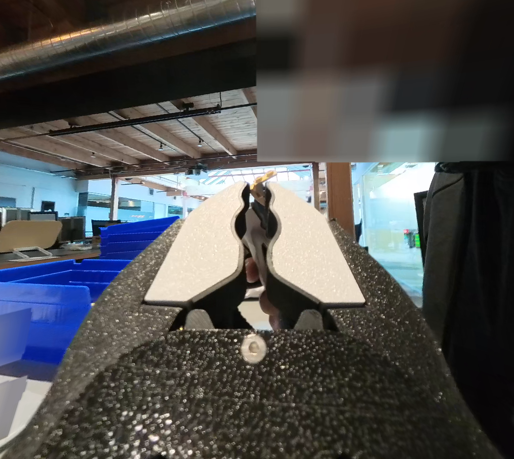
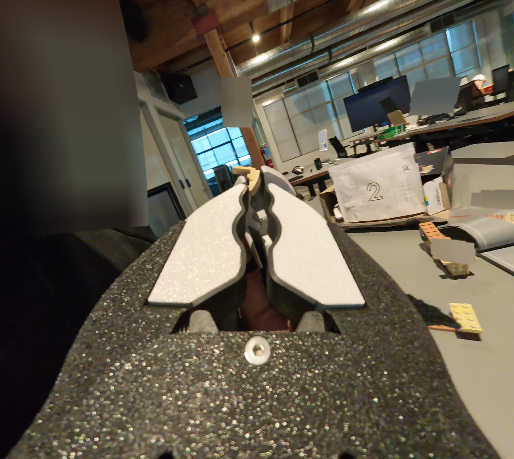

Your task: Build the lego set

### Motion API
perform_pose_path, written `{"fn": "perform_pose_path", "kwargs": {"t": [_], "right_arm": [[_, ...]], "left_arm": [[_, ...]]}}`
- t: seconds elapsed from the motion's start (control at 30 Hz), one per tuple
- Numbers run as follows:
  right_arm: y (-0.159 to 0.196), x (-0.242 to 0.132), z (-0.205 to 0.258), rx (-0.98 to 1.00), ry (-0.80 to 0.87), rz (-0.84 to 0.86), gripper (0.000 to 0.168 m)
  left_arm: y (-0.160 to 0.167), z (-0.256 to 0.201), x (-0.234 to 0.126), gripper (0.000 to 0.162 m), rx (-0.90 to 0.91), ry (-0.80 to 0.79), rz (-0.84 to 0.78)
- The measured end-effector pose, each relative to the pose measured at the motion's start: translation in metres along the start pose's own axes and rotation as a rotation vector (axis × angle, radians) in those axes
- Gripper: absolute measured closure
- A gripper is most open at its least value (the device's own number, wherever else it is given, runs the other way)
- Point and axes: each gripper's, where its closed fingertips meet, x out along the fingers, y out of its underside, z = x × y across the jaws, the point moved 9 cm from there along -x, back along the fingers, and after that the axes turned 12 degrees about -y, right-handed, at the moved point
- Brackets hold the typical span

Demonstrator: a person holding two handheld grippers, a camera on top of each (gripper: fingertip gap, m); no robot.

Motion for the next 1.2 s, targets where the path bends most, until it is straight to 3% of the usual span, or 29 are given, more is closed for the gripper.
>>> {"fn": "perform_pose_path", "kwargs": {"t": [0.5,1.2], "right_arm": [[0.0002,-0.0066,-0.0012,0.089,-0.147,-0.007,0.161],[0.0035,-0.0089,-0.0023,0.098,-0.189,-0.023,0.163]], "left_arm": [[0.0000,-0.0064,0.0037,0.153,0.120,0.028,0.020],[0.0027,-0.0095,0.0053,0.153,0.059,0.029,0.038]]}}
